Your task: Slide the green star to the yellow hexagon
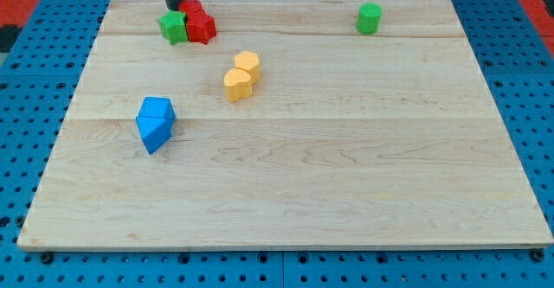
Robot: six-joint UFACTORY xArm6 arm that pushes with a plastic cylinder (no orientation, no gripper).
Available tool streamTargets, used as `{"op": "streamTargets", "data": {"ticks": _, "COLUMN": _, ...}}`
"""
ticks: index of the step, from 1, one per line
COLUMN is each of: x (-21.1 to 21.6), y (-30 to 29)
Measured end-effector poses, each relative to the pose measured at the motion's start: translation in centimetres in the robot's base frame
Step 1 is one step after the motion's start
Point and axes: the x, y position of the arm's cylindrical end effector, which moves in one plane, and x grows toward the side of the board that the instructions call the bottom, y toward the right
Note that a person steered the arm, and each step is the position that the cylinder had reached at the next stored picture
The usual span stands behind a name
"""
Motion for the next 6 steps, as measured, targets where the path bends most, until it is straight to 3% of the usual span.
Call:
{"op": "streamTargets", "data": {"ticks": 3, "x": 10.1, "y": 0.3}}
{"op": "streamTargets", "data": {"ticks": 4, "x": 9.7, "y": -2.4}}
{"op": "streamTargets", "data": {"ticks": 5, "x": 9.8, "y": -9.1}}
{"op": "streamTargets", "data": {"ticks": 6, "x": 15.5, "y": -10.1}}
